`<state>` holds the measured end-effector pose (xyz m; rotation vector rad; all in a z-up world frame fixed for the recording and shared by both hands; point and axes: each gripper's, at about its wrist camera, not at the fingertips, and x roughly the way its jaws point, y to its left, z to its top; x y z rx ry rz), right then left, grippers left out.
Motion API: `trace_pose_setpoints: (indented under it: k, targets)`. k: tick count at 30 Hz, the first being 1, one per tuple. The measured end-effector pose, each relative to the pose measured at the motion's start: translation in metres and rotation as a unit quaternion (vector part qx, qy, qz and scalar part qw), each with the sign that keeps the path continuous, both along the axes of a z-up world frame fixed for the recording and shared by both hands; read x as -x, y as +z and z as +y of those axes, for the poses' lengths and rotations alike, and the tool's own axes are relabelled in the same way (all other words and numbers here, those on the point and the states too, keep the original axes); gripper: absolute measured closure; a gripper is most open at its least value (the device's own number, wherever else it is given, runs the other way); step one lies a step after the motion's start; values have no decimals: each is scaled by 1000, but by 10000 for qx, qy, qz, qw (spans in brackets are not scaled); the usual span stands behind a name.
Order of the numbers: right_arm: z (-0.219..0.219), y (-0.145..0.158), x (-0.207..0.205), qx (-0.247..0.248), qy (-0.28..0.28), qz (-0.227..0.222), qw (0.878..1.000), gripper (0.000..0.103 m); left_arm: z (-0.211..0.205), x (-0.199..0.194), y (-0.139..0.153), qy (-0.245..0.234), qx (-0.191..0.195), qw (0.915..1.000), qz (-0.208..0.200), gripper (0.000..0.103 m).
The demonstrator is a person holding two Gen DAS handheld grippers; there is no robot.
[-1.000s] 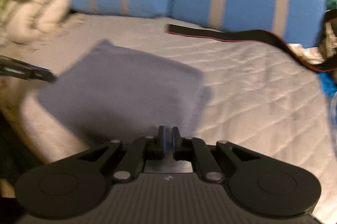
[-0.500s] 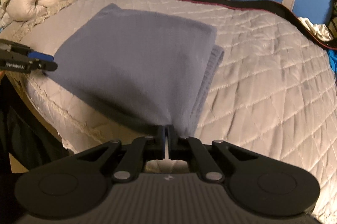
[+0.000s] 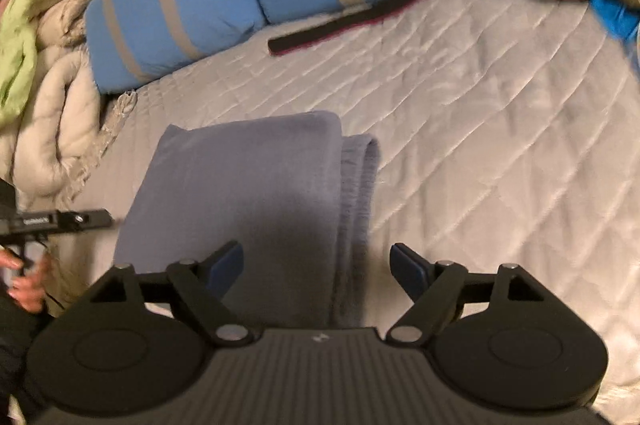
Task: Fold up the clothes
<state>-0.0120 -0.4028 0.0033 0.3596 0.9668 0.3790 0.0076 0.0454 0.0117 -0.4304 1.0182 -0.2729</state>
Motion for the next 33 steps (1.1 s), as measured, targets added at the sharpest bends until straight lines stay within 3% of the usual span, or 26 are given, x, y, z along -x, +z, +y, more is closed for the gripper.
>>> trace_pose_setpoints:
  k: [9, 11, 12, 13, 16, 24, 33]
  targets:
    - [2, -42, -57, -760, -118, 929, 9927, 16, 5, -30, -28, -22, 828, 9952, 529, 34]
    - [3, -46, -60, -924, -119, 939, 9912, 24, 6, -37, -35, -27, 1012, 9928, 646, 40]
    - [3, -46, -60, -923, -119, 928, 9913, 35, 6, -40, -38, -29, 1103, 9914, 704, 50]
    - [3, -47, -60, -932, -134, 914, 9914, 55, 7, -43, -41, -31, 1194, 9899, 763, 70]
    - [-3, -47, -57, -1173, -122, 909, 9889, 73, 6, -44, -42, -17, 1326, 9883, 750, 81]
    - [-5, -28, -46, -1243, -26, 533, 9908, 76, 0, -24, 4, -273, 1153, 9929, -78, 83]
    - [0, 0, -46, -1500, 120, 319, 9881, 76, 23, -23, 31, -83, 1401, 9895, -350, 83]
